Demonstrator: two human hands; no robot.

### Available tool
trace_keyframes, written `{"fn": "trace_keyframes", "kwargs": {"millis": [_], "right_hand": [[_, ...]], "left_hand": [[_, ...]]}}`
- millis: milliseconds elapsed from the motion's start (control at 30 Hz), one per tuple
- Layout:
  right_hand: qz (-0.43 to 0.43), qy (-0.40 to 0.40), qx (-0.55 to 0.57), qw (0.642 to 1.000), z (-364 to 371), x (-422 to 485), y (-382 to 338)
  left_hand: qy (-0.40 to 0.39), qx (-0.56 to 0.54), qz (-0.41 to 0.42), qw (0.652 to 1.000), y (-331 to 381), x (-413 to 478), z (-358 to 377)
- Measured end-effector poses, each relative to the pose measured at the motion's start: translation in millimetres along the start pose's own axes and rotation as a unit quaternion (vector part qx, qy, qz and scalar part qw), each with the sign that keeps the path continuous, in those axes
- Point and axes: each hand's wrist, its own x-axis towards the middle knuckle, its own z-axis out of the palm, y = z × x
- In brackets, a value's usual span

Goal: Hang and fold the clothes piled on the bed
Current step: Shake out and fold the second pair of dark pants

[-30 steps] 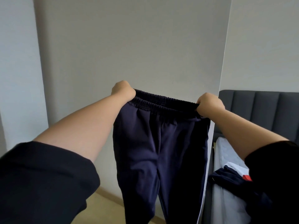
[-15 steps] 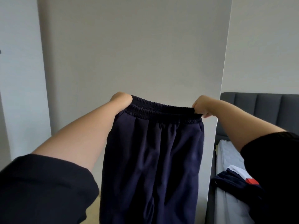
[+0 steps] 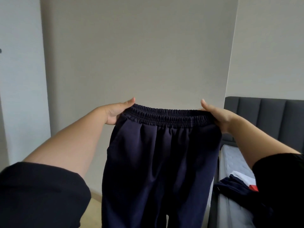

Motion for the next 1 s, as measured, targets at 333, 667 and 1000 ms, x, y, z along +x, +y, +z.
{"fn": "trace_keyframes", "kwargs": {"millis": [333,667,1000], "right_hand": [[-0.065,-0.048,0.003,0.997,6.4,1.4,9.0],[-0.173,-0.189,0.041,0.966,68.6,-7.5,-12.7],[-0.12,-0.205,-0.059,0.97,79.0,-16.4,-10.6]], "left_hand": [[0.066,0.19,0.043,0.979,-8.4,4.6,-2.9],[0.199,0.668,0.18,0.694,15.8,8.9,16.2],[0.342,0.678,0.2,0.619,6.6,2.2,14.7]]}}
